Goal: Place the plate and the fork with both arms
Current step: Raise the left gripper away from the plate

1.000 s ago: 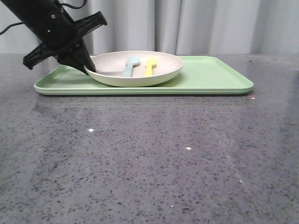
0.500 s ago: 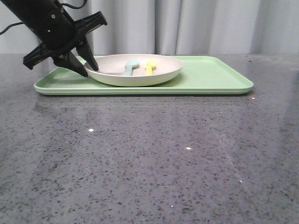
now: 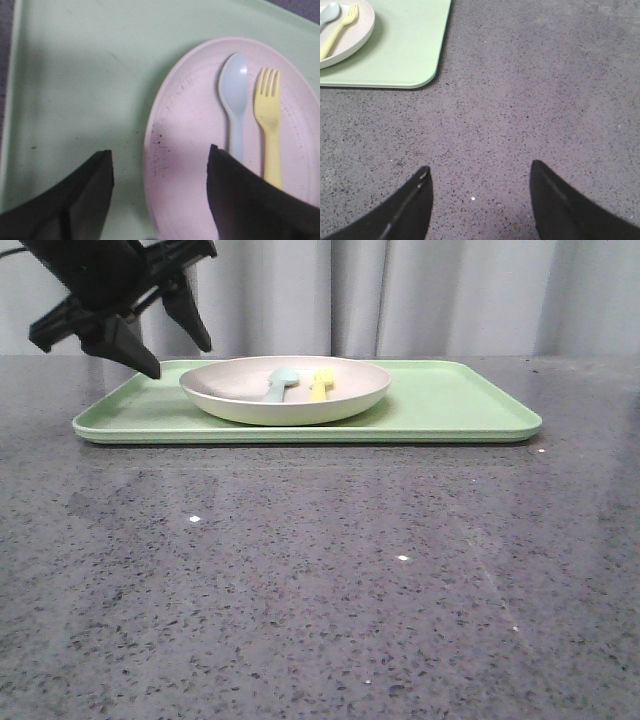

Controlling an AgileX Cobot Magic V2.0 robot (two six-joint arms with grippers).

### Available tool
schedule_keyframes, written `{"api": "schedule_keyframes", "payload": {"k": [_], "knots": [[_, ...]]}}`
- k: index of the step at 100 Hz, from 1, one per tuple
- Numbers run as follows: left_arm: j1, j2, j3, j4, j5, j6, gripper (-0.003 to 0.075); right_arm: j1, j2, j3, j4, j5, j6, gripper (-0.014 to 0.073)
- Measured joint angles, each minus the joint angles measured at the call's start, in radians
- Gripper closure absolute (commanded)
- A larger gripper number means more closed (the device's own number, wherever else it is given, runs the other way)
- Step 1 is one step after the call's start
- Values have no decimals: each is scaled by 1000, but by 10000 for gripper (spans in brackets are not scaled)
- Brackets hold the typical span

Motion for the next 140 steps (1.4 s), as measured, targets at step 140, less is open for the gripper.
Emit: {"api": "schedule_keyframes", "payload": {"k": [140], "knots": [[173,-1076,750,466,149,0,314,0,0,0,0,0,0,155]]}}
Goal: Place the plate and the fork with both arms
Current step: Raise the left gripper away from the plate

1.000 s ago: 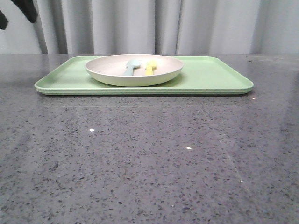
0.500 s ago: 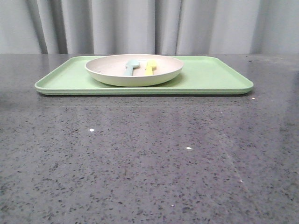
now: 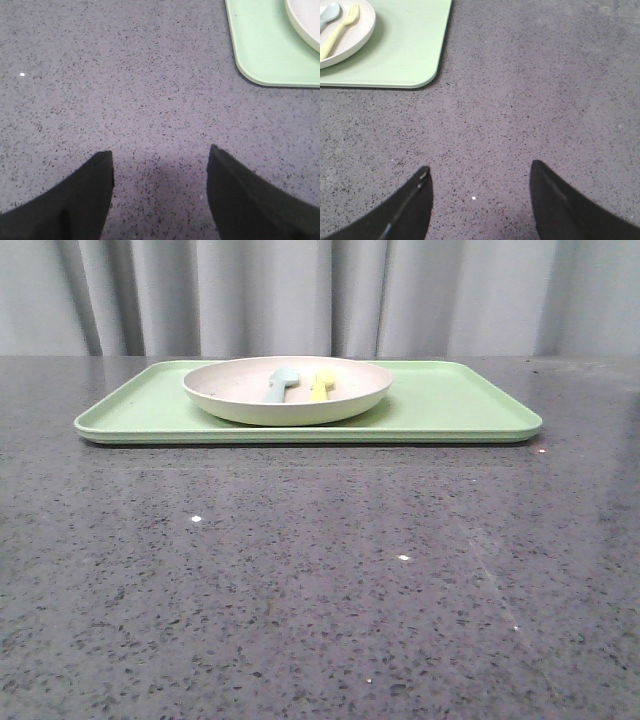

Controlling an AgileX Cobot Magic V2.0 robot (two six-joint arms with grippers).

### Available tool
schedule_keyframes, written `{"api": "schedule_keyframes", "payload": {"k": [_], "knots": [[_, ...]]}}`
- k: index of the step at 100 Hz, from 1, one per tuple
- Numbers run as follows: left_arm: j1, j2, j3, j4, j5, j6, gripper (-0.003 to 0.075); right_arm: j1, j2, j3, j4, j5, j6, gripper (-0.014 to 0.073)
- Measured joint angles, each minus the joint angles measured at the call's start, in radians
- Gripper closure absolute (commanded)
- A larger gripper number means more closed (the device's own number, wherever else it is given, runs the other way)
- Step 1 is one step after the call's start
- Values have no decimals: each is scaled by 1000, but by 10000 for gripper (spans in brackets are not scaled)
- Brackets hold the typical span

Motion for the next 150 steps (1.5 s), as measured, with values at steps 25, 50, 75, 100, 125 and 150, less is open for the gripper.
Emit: {"api": "schedule_keyframes", "payload": {"k": [25,50,75,100,125,150], "knots": [[2,-135,72,0,8,0,314,0,0,0,0,0,0,155],[2,-149,89,0,8,0,314,0,0,0,33,0,0,155],[2,-149,89,0,6,0,314,0,112,-97,114,22,0,155],[2,-149,91,0,6,0,314,0,334,-304,124,62,0,155],[2,-149,91,0,6,0,314,5,539,-479,139,72,0,155],[2,-149,91,0,6,0,314,112,724,-589,141,73,15,155]]}}
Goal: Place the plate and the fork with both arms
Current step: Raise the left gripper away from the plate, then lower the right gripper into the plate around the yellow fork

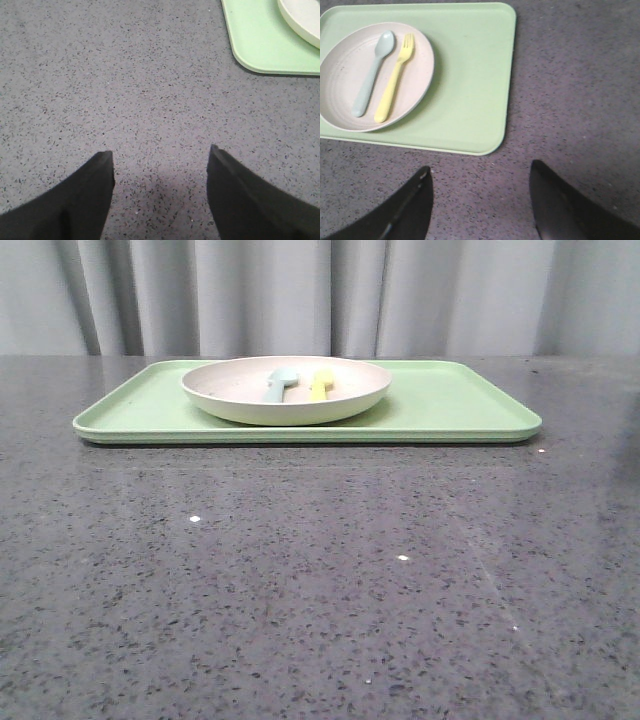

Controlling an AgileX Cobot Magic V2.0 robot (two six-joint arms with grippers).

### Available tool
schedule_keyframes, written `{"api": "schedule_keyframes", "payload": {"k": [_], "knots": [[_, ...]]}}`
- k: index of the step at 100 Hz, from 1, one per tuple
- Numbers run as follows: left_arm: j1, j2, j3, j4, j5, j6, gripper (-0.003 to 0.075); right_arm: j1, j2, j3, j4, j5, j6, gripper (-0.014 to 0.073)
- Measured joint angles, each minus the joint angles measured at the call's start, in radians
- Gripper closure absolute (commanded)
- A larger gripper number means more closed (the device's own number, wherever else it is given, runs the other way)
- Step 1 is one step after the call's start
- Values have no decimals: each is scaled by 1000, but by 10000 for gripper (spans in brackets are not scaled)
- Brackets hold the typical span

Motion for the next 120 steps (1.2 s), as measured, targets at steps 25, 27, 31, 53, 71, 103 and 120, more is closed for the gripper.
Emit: {"api": "schedule_keyframes", "payload": {"k": [25,27,31,53,71,103,120], "knots": [[0,0,0,0,0,0,314,141,185,-112,-44,-2,77,155],[0,0,0,0,0,0,314,154,200,-124,-56,-2,90,155],[0,0,0,0,0,0,314,176,225,-146,-79,-2,116,155],[0,0,0,0,0,0,314,318,383,-275,-248,-2,280,155],[0,-1,0,0,0,0,314,396,522,-412,-339,23,370,155],[0,-1,0,0,0,0,314,449,758,-679,-419,129,489,155],[0,-1,0,0,0,0,314,458,845,-759,-450,161,534,155]]}}
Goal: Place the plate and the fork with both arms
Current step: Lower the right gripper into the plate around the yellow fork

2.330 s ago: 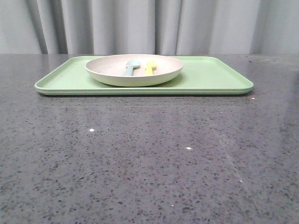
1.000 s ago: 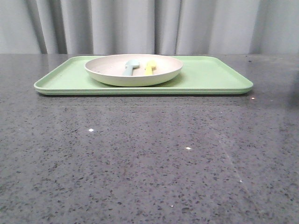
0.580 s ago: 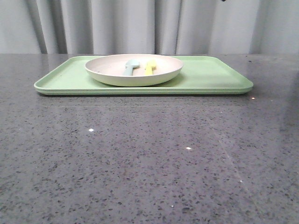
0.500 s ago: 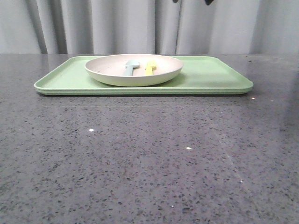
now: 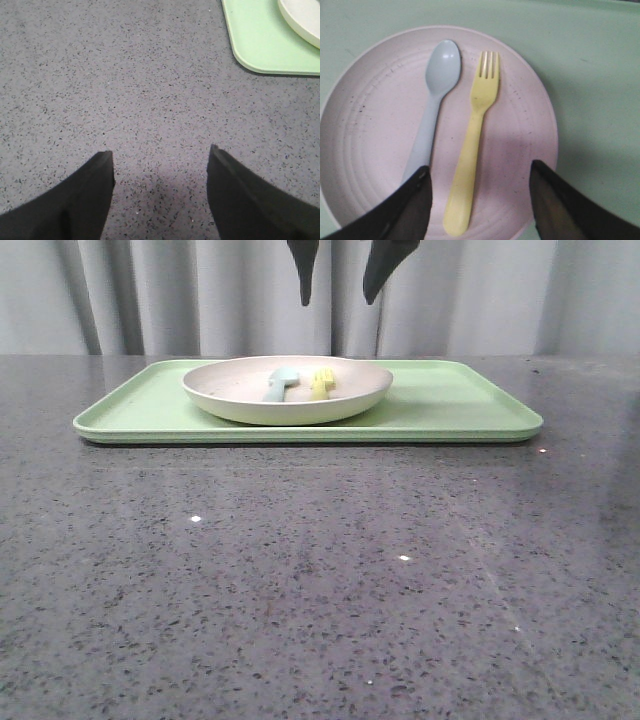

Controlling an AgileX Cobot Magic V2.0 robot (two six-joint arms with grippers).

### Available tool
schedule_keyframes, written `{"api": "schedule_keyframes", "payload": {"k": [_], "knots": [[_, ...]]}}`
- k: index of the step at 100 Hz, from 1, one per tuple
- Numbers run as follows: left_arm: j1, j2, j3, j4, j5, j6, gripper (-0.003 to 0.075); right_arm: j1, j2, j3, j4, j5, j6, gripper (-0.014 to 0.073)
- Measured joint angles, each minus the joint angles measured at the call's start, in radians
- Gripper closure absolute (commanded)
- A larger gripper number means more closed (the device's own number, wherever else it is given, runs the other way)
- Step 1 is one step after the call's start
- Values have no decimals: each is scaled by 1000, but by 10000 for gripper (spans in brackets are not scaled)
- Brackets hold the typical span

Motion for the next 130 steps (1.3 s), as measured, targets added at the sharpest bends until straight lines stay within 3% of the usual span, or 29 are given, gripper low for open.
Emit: {"api": "schedule_keyframes", "payload": {"k": [130], "knots": [[0,0,0,0,0,0,314,0,155,-18,-3,-26,52,155]]}}
